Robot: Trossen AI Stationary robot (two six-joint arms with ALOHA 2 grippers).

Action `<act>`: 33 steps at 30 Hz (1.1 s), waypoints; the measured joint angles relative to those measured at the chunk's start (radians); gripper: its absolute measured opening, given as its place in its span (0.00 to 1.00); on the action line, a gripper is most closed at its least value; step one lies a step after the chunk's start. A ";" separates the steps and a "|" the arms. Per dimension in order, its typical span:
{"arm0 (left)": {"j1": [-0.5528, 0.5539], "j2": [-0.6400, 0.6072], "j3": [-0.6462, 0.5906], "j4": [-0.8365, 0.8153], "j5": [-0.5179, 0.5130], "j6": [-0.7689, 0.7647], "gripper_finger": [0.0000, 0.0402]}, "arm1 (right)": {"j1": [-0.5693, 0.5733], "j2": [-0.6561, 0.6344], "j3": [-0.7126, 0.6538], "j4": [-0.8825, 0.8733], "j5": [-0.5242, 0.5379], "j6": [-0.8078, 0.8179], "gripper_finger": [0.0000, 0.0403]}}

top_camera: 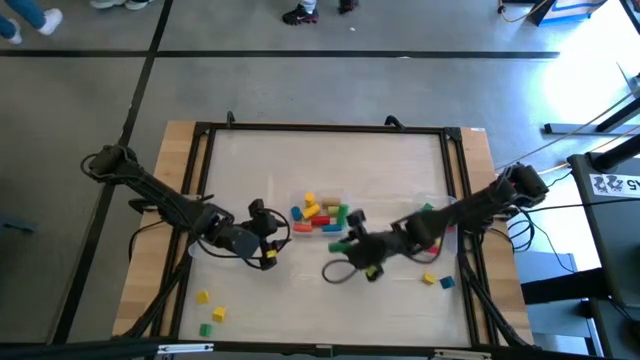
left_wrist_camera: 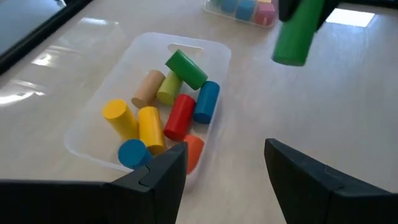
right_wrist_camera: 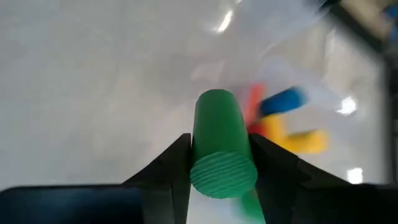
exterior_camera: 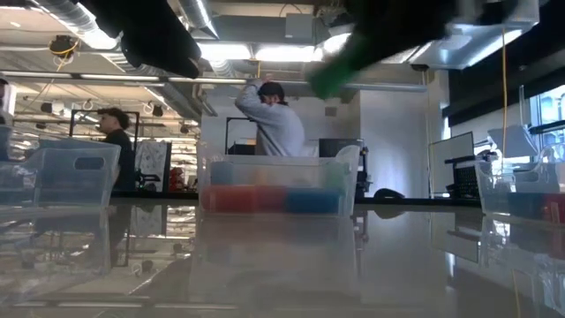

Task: Sort blocks by size
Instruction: Put the green cylinder block into the center transparent bin, then put the yellow triangular block into the left transparent bin

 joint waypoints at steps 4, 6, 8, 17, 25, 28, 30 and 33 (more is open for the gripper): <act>0.016 0.000 0.000 -0.007 0.000 0.019 0.52 | -0.084 0.000 0.007 0.099 0.010 -0.167 0.34; 0.023 0.000 0.000 -0.007 0.000 0.011 0.52 | -0.131 0.006 0.007 0.133 0.007 -0.226 0.34; 0.031 0.000 0.000 -0.006 0.000 0.009 0.52 | -0.175 0.019 0.007 0.165 -0.016 -0.274 0.34; 0.057 0.000 0.000 -0.005 0.000 0.023 0.52 | -0.330 0.137 0.007 0.303 -0.187 -0.349 0.34; 0.058 0.000 0.000 -0.005 0.000 0.026 0.52 | -0.383 0.244 0.006 0.386 -0.170 -0.314 0.43; 0.063 0.000 0.000 -0.005 0.000 0.013 0.52 | -0.389 0.249 0.006 0.388 -0.152 -0.313 0.50; 0.070 0.000 0.000 -0.006 0.001 -0.001 0.52 | -0.392 0.249 0.006 0.387 -0.143 -0.311 0.55; 0.076 -0.001 0.027 -0.039 0.001 -0.004 0.52 | -0.393 0.247 0.006 0.381 -0.129 -0.315 0.63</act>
